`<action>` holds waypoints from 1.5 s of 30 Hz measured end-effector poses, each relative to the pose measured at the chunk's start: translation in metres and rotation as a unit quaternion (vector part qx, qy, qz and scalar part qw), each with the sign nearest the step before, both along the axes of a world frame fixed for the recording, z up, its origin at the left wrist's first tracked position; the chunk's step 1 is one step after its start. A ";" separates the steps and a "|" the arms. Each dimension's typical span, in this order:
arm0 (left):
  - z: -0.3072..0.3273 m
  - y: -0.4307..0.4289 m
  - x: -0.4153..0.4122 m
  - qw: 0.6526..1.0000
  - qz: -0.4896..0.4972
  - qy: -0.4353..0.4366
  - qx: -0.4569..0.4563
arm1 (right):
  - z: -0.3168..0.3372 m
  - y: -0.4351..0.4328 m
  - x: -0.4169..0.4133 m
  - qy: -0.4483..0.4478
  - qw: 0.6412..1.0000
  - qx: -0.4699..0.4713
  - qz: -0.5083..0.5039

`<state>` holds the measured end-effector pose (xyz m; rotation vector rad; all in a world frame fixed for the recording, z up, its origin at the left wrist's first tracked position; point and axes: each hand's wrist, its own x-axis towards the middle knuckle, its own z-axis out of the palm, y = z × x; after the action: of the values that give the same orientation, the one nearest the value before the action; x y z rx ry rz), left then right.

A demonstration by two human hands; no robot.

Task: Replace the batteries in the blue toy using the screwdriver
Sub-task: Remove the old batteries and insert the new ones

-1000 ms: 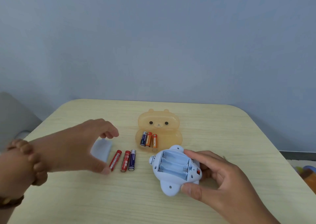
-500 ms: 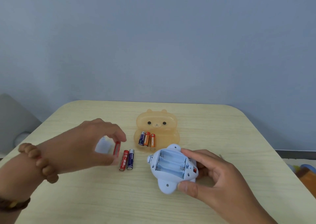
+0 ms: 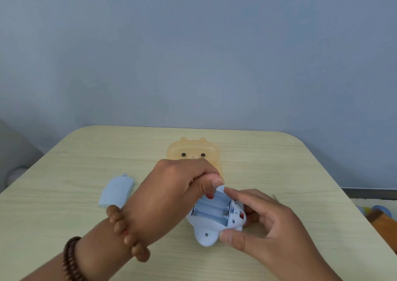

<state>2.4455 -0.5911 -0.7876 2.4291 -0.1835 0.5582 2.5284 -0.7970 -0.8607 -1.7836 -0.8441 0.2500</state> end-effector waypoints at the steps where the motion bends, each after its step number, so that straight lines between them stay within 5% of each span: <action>1: -0.001 0.001 -0.001 1.000 0.003 -0.002 -0.022 | 0.000 0.000 0.000 0.000 1.000 0.001 0.001; 12: -0.001 0.007 0.004 0.982 -0.002 0.048 -0.185 | 0.000 -0.001 0.000 0.007 1.000 0.005 0.006; 29: -0.010 0.005 0.018 0.992 -0.024 0.127 0.008 | -0.001 -0.002 0.001 -0.004 1.000 -0.009 -0.003; 34: -0.004 0.001 0.014 0.993 -0.015 0.102 -0.062 | 0.000 -0.002 0.001 -0.006 1.000 -0.015 0.001; 45: -0.011 0.007 0.012 0.998 -0.049 0.034 -0.019 | 0.000 -0.003 0.000 -0.012 1.000 -0.011 0.006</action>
<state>2.4580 -0.5838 -0.7986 2.3845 -0.2599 0.4309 2.5289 -0.7998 -0.8610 -1.8050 -0.8728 0.2462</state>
